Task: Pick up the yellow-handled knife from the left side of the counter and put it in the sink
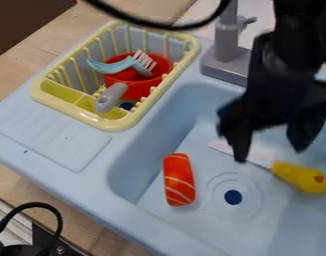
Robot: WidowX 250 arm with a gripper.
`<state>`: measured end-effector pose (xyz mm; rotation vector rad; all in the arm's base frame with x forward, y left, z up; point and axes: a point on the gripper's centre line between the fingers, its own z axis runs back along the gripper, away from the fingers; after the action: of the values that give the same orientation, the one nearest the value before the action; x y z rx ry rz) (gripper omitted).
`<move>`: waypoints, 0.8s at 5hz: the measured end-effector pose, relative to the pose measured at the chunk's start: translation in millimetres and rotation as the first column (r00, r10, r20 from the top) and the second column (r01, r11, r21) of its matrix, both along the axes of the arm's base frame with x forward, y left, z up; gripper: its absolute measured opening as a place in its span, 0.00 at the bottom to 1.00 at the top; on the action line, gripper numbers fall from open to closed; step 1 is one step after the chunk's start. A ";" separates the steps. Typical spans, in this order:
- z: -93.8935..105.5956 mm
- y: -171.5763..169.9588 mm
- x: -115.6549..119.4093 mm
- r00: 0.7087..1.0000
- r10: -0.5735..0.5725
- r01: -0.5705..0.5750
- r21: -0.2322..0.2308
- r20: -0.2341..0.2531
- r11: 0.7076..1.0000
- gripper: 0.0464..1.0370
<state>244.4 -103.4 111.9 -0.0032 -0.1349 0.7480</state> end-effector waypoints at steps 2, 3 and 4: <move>9.1 9.6 -12.0 0.905 -0.423 0.423 -0.019 -0.051 0.906 0.96; 9.4 8.9 -17.7 0.799 -0.601 0.601 -0.006 -0.029 0.799 0.96; 11.5 12.2 -23.9 0.687 -0.727 0.726 -0.047 -0.008 0.686 0.96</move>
<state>220.5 -91.2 123.5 -0.0830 -0.0810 -0.0618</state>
